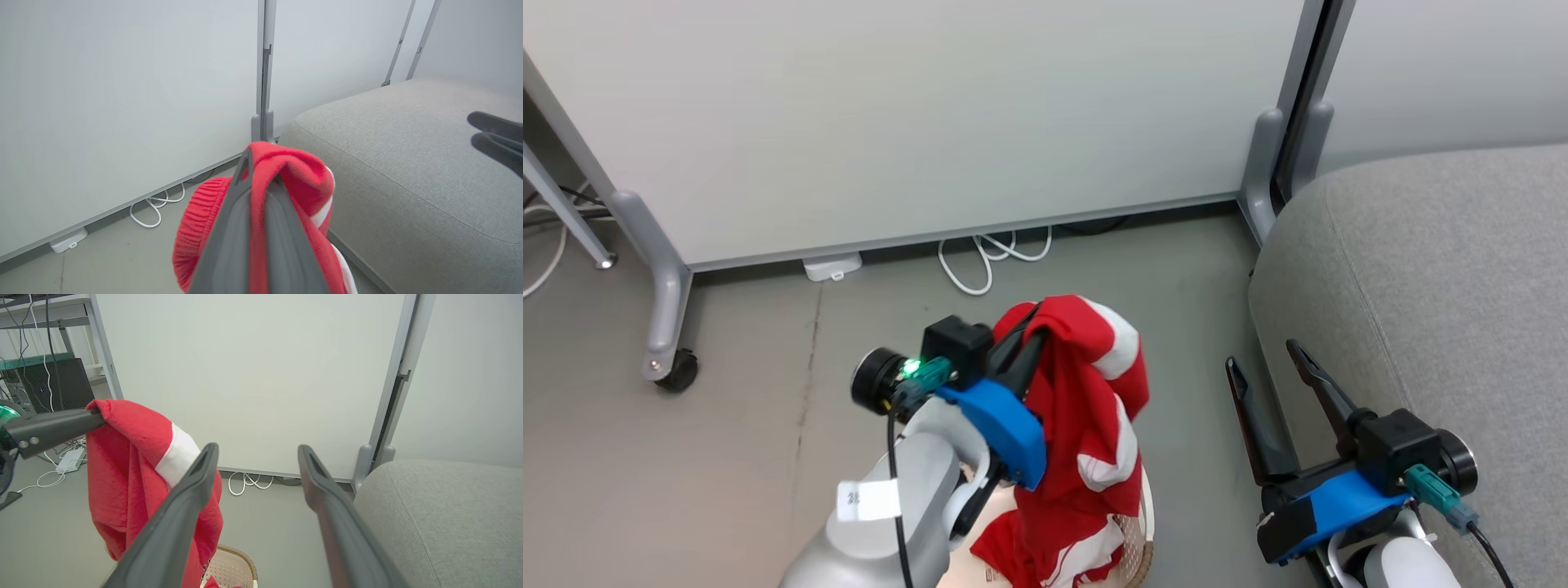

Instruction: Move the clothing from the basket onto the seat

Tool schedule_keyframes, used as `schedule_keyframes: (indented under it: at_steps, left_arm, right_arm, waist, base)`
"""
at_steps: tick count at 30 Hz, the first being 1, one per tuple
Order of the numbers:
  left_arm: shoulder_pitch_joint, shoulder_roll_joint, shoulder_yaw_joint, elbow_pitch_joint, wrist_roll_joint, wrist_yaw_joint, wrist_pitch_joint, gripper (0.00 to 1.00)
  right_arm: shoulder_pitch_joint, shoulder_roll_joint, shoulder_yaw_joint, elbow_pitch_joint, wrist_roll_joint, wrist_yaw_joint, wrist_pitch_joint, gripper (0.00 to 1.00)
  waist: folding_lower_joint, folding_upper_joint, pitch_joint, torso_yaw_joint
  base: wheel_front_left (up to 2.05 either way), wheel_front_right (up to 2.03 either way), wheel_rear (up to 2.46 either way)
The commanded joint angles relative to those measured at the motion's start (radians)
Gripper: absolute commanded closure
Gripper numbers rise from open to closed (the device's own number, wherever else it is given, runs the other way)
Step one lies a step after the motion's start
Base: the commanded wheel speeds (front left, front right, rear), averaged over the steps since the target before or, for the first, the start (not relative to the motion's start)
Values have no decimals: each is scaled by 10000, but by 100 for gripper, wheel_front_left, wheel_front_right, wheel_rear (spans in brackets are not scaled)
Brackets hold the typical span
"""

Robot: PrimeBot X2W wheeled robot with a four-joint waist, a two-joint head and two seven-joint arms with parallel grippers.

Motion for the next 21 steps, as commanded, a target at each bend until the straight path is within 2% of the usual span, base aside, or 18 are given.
schedule_keyframes:
  at_steps: [1, 11, 21]
  left_arm:
    - [-237, 2, -163, -70, -121, -9, 77, 100]
    - [-1675, 7, -1359, -404, -1456, 132, 743, 100]
    - [-2638, 4, -2384, -801, -2943, 828, 995, 100]
  right_arm:
    - [154, -23, 4, -49, 81, 1, 31, 0]
    - [285, -22, -95, -230, 112, 1, 241, 0]
    - [468, -22, -145, -319, 180, 1, 320, 0]
  waist:
    - [3, -1, -170, 95]
    - [3, -1, -410, 266]
    - [3, -1, -568, 367]
  base:
    - [0, 0, 0]
    - [0, 0, 0]
    - [0, 0, 0]
